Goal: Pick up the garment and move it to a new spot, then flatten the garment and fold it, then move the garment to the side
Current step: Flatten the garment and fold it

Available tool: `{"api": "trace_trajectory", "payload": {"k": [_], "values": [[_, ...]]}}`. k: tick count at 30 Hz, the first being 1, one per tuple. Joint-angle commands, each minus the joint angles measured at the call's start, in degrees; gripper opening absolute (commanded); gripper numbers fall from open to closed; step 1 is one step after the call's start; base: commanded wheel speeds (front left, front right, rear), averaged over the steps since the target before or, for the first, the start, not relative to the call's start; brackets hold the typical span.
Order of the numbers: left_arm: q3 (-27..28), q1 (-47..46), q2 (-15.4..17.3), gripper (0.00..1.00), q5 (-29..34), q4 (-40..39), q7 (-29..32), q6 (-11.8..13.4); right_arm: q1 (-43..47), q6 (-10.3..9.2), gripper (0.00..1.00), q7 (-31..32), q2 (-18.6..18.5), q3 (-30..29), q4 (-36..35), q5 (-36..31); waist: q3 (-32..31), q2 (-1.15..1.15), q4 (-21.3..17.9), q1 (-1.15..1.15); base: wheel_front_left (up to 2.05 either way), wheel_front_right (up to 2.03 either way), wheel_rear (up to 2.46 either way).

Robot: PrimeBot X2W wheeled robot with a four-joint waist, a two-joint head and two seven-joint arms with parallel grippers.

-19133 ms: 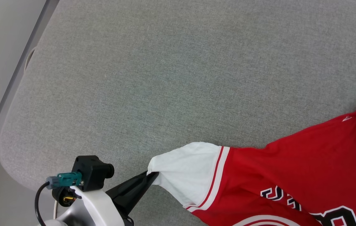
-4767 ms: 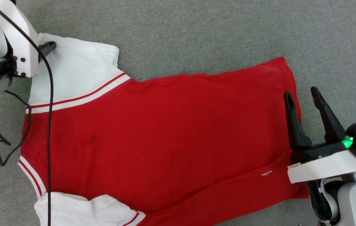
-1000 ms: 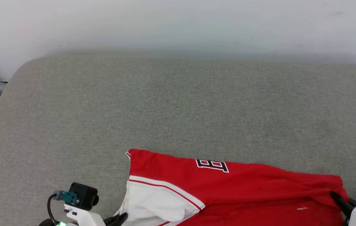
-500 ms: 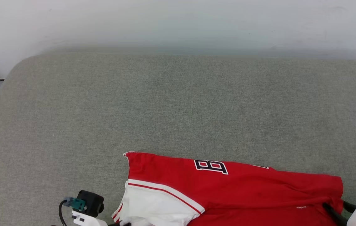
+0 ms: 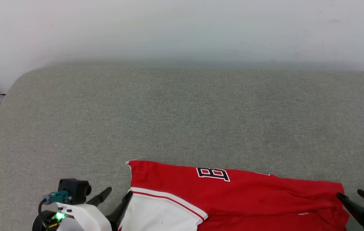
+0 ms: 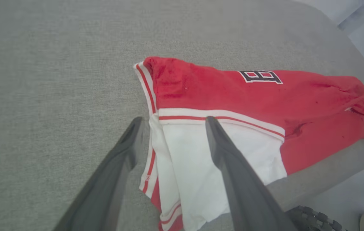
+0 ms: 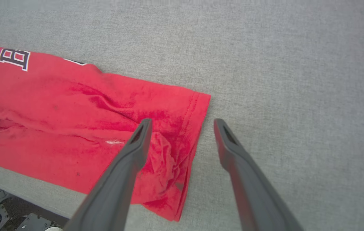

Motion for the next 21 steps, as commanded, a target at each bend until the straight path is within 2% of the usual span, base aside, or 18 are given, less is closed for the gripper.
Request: {"api": "trace_trajectory", "payload": {"k": [1, 7, 13, 17, 21], "values": [[0.48, -0.82, -0.47, 1.0, 0.77, 0.0, -1.31, 0.37, -0.18, -0.05, 1.0, 1.52, 1.31, -1.15, -0.8, -0.55, -0.01, 0.0, 0.08, 0.0, 0.0, 0.0, 0.0], [1.61, -2.35, -1.8, 1.0, 5.92, 1.36, -9.61, 1.06, -0.46, -0.05, 1.0, 9.22, 9.1, -9.07, -4.3, -4.98, 0.47, 0.0, 0.45, 0.0, 0.0, 0.0, 0.0], [3.57, -3.76, -3.53, 1.0, 10.23, 3.74, -19.68, 1.57, -0.45, -0.05, 1.0, 15.51, 18.19, -16.4, -3.43, -13.66, 1.6, 0.0, 1.16, 0.0, 0.0, 0.0, 0.0], [5.2, -4.19, -4.32, 1.0, 12.02, 4.98, -22.41, 1.59, -1.29, -0.05, 1.0, 18.08, 22.69, -20.3, -2.69, -17.15, 2.51, 0.0, 1.68, 0.0, 0.0, 0.0, 0.0], [6.07, -3.84, -4.82, 1.0, 12.83, 5.96, -23.21, 0.61, -1.62, -0.05, 1.0, 18.34, 25.31, -22.93, -0.96, -19.65, 3.44, 0.0, 2.15, 0.0, 0.0, 0.0, 0.0]]}}
